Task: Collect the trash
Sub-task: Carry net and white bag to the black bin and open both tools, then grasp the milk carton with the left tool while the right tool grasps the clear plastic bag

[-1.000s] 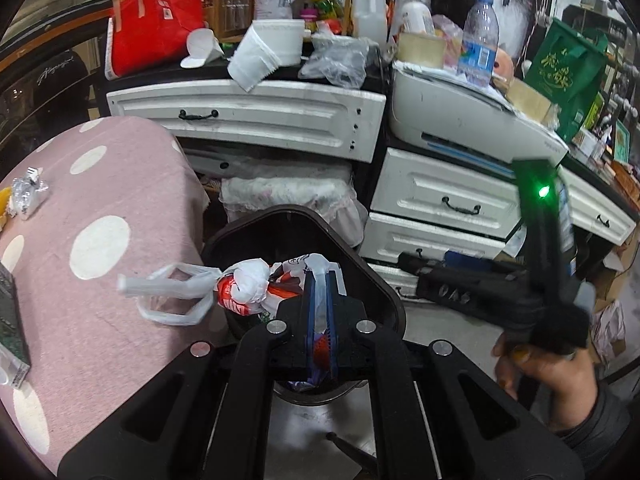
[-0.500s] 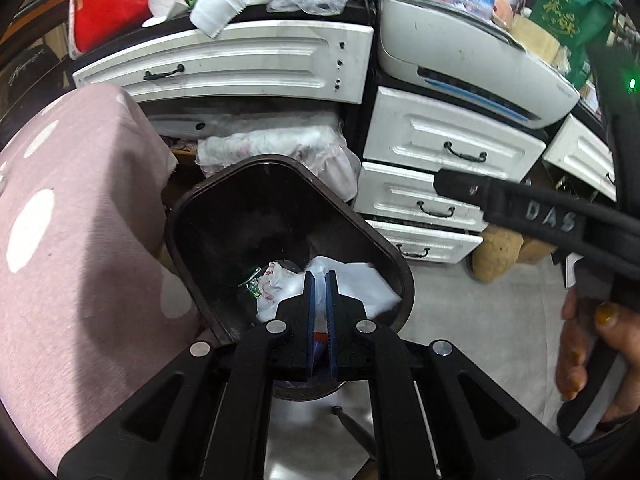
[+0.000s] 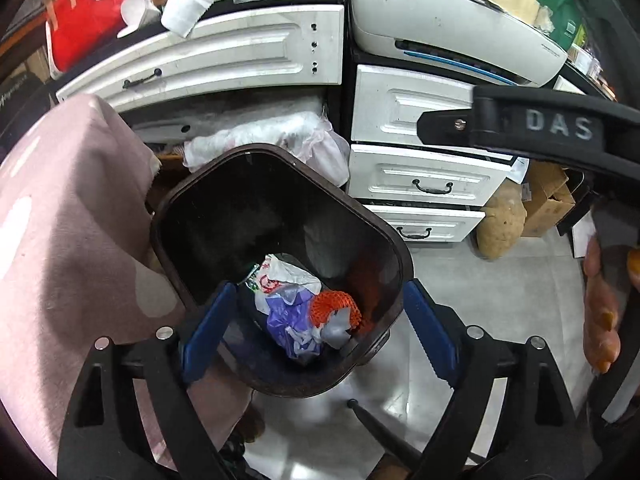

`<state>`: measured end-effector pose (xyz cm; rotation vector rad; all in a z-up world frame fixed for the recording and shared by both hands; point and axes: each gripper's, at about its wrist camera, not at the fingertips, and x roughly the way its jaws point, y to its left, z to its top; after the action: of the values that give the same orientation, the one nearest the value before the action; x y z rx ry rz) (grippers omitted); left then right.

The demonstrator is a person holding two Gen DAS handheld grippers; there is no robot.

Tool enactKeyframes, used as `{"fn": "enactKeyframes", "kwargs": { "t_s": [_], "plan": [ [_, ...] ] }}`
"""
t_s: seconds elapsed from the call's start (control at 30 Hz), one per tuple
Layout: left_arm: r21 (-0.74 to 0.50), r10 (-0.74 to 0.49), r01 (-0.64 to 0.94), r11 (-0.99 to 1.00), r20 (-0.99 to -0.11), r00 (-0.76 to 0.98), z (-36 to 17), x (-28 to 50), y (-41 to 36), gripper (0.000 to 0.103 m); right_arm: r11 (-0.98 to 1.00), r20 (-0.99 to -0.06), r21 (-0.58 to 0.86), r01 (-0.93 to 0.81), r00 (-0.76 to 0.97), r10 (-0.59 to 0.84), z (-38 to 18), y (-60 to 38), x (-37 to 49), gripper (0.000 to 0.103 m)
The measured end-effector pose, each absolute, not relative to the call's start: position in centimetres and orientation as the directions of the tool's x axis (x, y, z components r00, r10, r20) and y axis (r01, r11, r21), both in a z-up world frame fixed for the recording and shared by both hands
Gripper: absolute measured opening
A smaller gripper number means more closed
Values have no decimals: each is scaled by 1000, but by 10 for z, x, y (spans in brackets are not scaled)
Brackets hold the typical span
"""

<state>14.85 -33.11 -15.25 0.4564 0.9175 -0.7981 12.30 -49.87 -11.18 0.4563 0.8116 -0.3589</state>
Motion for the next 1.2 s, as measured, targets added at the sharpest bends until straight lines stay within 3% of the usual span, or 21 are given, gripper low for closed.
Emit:
{"fn": "enactKeyframes", "kwargs": {
  "t_s": [0.43,0.8,1.03,1.2],
  "plan": [
    [2,-471,745,667,-774,423,-102,122,-280,93,878,-746,236,417,657,-112,-93,-475,130,82],
    [9,-455,622,783,-673,583,-51,122,-197,96,961,-723,196,196,691,7,-64,-394,162,84],
    [58,-306,421,905,-599,740,-25,138,-132,96,984,-701,171,48,708,87,-49,-341,187,84],
    [56,-179,272,961,-624,761,-20,171,-85,96,987,-688,153,-42,713,137,-39,-308,210,84]
  ]
}}
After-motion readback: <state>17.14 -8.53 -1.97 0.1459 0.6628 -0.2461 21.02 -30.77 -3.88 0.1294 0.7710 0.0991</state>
